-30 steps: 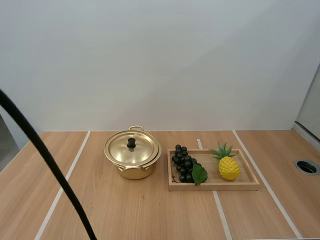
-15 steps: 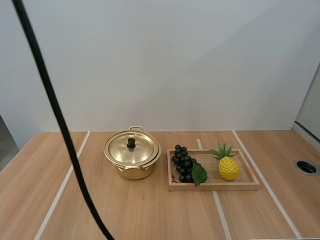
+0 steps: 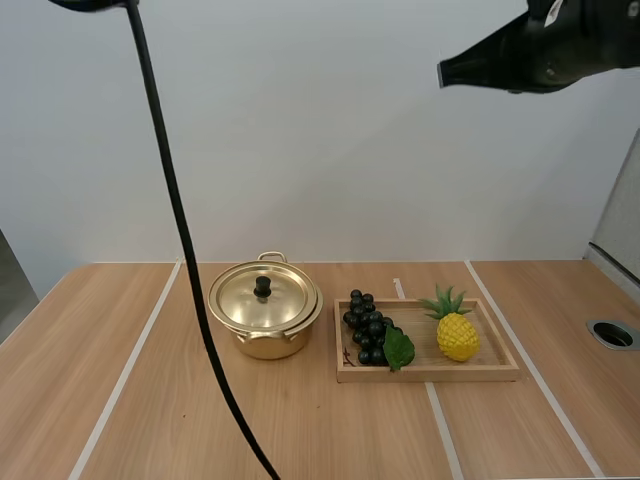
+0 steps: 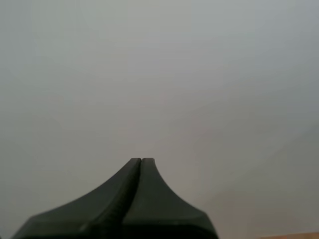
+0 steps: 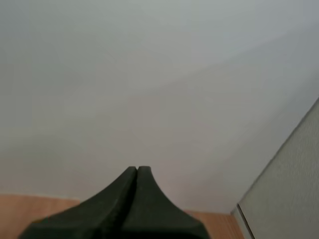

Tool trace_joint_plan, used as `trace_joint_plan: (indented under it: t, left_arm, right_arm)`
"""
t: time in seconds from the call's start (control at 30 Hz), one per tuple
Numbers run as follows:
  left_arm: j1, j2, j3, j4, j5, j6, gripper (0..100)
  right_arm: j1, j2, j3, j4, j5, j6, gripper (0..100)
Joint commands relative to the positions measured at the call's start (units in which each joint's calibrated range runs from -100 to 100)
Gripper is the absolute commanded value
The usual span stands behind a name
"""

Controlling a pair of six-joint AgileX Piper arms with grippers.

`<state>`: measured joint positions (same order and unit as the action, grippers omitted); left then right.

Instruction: Open the pot, put the pineapple inside, and close it

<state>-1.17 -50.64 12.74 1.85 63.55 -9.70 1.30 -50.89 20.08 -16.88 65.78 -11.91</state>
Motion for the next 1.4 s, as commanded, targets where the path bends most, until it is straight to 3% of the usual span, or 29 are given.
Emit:
trace_joint_plan:
  t: [0.0, 0.33, 0.6, 0.83, 1.13, 1.37]
  left_arm:
    - [0.05, 4.11, -0.25, -0.75, 2.93, 0.52, 0]
    - [0.05, 16.97, -0.25, -2.55, 15.71, 4.84, 0]
    - [0.05, 23.66, -0.11, -9.99, 20.38, 7.66, 0]
    - [0.05, 29.01, -0.11, -15.11, 25.35, 11.71, 0]
    - [0.05, 38.67, 0.01, -15.36, 35.75, 13.93, 0]
    - [0.05, 44.48, 0.01, -15.26, 36.45, 15.38, 0]
  right_arm:
    - [-0.25, 1.49, -0.42, -1.4, 7.48, 0.4, 0]
    - [-0.25, 6.07, -0.42, -4.47, 23.99, 0.4, 0]
    - [-0.25, 15.96, -0.42, -4.47, 34.08, 0.4, 0]
    - [-0.25, 22.27, -0.42, -4.47, 34.22, 0.4, 0]
    - [-0.25, 25.41, -0.42, -4.47, 34.22, 0.4, 0]
    - [-0.25, 26.46, 1.43, -4.47, 32.56, 0.4, 0]
